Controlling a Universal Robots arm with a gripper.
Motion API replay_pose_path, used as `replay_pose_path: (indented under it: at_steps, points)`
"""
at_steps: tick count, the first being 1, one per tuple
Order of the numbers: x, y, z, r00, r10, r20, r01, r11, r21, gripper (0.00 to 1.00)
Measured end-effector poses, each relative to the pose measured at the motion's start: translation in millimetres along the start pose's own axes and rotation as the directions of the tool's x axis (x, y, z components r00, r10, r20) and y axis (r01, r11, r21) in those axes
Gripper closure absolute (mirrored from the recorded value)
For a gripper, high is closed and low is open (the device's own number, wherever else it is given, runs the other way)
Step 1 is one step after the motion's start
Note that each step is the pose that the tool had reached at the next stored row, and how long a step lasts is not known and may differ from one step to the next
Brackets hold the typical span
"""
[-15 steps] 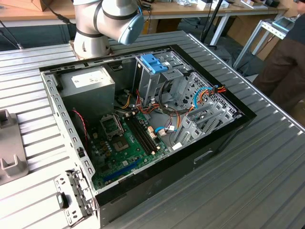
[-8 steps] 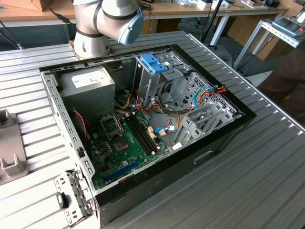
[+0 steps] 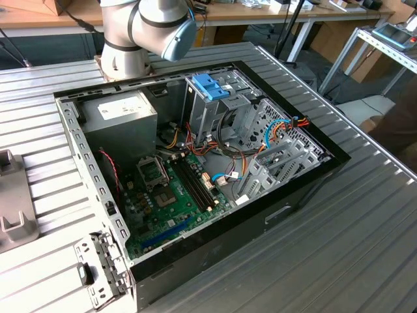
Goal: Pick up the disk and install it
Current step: 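Reach for the disk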
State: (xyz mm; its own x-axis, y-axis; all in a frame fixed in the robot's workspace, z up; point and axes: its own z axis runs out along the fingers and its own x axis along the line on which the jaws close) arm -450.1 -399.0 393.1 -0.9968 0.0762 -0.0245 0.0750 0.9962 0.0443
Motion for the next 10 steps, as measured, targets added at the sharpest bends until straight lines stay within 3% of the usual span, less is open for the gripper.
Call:
replay_pose_path:
  at_steps: [10]
  points:
    - [4.0, 1.3, -0.1, 1.0, 0.0, 0.0, 0.0, 1.0, 0.0003, 0.9]
